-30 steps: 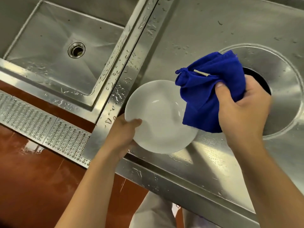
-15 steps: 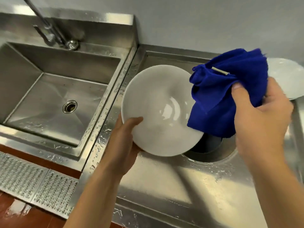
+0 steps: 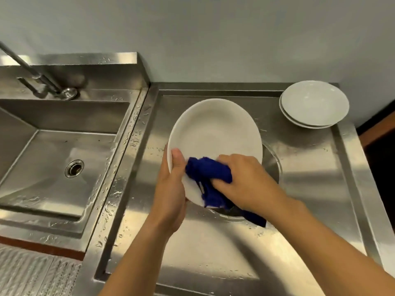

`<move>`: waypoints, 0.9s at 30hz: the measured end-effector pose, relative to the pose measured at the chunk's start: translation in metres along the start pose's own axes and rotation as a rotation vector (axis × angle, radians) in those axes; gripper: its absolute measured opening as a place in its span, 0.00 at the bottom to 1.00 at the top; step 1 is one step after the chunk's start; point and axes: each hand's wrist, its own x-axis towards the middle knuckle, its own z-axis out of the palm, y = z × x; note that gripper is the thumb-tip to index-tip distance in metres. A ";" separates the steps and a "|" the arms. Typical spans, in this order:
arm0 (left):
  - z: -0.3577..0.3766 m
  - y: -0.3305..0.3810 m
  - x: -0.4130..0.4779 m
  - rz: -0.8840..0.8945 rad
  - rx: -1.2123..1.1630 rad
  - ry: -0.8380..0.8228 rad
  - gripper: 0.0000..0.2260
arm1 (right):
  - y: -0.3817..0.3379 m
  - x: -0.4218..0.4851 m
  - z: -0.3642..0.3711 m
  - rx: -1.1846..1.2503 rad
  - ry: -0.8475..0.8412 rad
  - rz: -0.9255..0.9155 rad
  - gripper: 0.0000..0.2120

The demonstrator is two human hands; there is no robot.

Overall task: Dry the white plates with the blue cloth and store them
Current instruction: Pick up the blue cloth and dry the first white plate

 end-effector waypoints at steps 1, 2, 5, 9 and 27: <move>0.000 -0.005 -0.005 -0.005 0.025 -0.016 0.24 | 0.012 0.002 -0.004 -0.072 0.036 0.065 0.06; 0.004 -0.012 -0.012 -0.036 0.053 -0.025 0.22 | 0.021 0.009 -0.009 -0.108 0.145 0.136 0.07; 0.025 -0.027 -0.022 -0.146 0.009 0.020 0.25 | 0.003 0.032 -0.004 0.113 0.402 0.181 0.13; 0.010 -0.018 -0.009 -0.043 -0.096 0.135 0.26 | -0.007 0.015 0.018 0.118 -0.047 -0.015 0.08; -0.031 -0.004 -0.005 0.198 0.328 0.133 0.25 | 0.053 0.021 -0.021 0.249 0.679 0.180 0.10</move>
